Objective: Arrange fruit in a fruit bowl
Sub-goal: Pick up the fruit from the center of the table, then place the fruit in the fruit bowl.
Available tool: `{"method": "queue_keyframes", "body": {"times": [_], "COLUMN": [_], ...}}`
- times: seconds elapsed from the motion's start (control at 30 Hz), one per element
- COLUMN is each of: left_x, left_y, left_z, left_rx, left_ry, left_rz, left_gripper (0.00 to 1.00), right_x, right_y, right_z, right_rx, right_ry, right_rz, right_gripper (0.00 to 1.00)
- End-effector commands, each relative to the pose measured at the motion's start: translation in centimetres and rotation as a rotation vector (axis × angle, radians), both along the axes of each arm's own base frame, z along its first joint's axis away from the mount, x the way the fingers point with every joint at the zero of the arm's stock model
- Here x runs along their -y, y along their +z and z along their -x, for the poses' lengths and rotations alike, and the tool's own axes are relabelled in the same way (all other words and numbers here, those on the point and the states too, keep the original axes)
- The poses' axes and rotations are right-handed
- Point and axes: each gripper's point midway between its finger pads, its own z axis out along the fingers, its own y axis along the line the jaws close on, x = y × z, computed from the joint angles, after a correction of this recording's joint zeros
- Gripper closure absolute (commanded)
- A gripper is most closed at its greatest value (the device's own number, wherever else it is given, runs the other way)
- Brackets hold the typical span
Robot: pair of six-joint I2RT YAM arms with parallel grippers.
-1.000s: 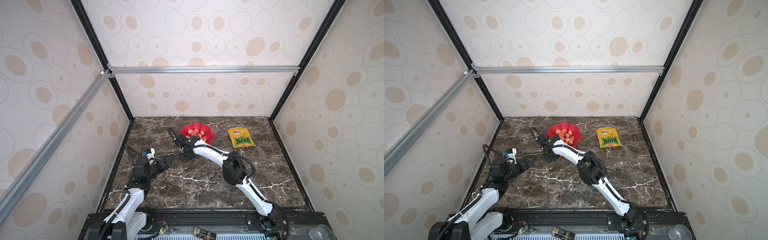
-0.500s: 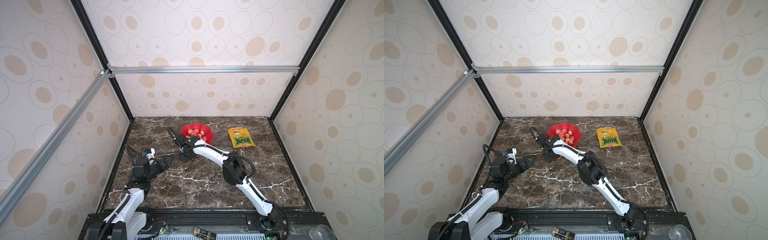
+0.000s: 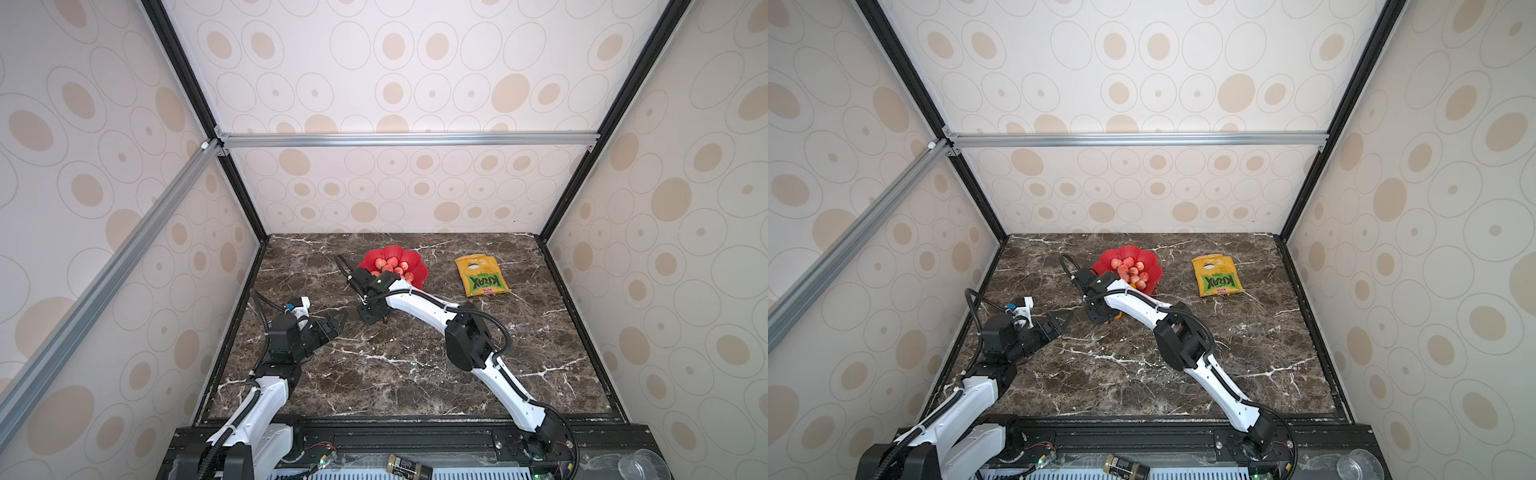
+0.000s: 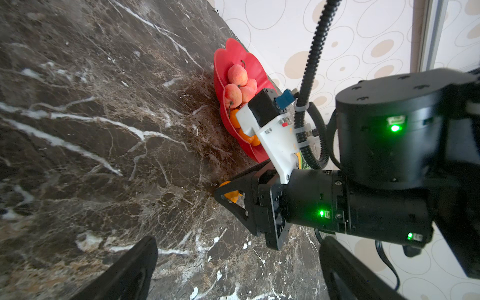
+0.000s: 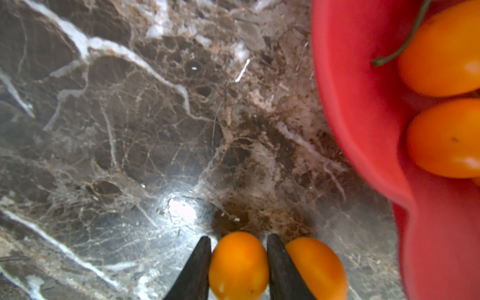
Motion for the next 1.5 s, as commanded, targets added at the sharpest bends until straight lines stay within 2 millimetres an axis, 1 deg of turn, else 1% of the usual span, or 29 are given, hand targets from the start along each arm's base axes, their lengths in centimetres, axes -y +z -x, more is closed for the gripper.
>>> {"method": "queue_keyframes", "body": {"times": [0.0, 0.27, 0.47, 0.53, 0.63, 0.67, 0.87, 0.97, 1.1, 1.2, 1.33, 1.47], "left_x": [-0.1, -0.3, -0.3, -0.3, -0.3, -0.2, 0.4, 0.7, 1.4, 1.9, 2.4, 3.1], "left_y": [1.4, 1.4, 1.6, 1.9, 2.6, 2.9, 3.9, 4.2, 4.6, 4.9, 4.9, 4.9], "left_z": [-0.6, -0.5, -0.6, -0.7, -0.9, -1.0, -1.4, -1.8, -2.6, -3.3, -4.4, -5.8], "left_rx": [0.044, 0.042, 0.046, 0.056, 0.078, 0.088, 0.117, 0.124, 0.133, 0.137, 0.135, 0.137], "left_ry": [0.001, 0.008, 0.008, 0.008, 0.011, 0.006, -0.016, -0.023, -0.04, -0.051, -0.059, -0.071], "left_rz": [-0.002, -0.009, -0.011, -0.014, -0.011, -0.009, 0.0, -0.001, -0.002, -0.009, -0.021, -0.024], "left_gripper": [0.02, 0.02, 0.02, 0.02, 0.02, 0.02, 0.02, 0.02, 0.02, 0.02, 0.02, 0.02], "right_x": [-0.1, -0.1, -0.1, -0.1, -0.1, 0.2, 1.6, 2.1, 2.6, 3.1, 3.7, 4.1], "right_y": [-0.1, 0.2, 1.2, 1.8, 3.8, 3.7, 7.0, 8.1, 9.9, 10.7, 11.0, 10.6], "right_z": [0.5, 0.5, 0.6, 0.6, 0.6, 0.9, 1.2, 1.1, 0.5, -0.6, -2.3, -4.1], "right_rx": [-0.015, -0.019, -0.014, -0.008, 0.015, 0.009, 0.059, 0.072, 0.097, 0.111, 0.115, 0.111], "right_ry": [0.01, 0.001, 0.001, 0.0, -0.005, -0.005, -0.017, -0.028, -0.043, -0.064, -0.097, -0.127], "right_rz": [0.013, -0.002, -0.016, -0.024, -0.059, -0.055, -0.079, -0.101, -0.131, -0.151, -0.168, -0.176], "right_gripper": [0.67, 0.71, 0.71, 0.71, 0.71, 0.71, 0.71, 0.71, 0.71, 0.71, 0.71, 0.71]}}
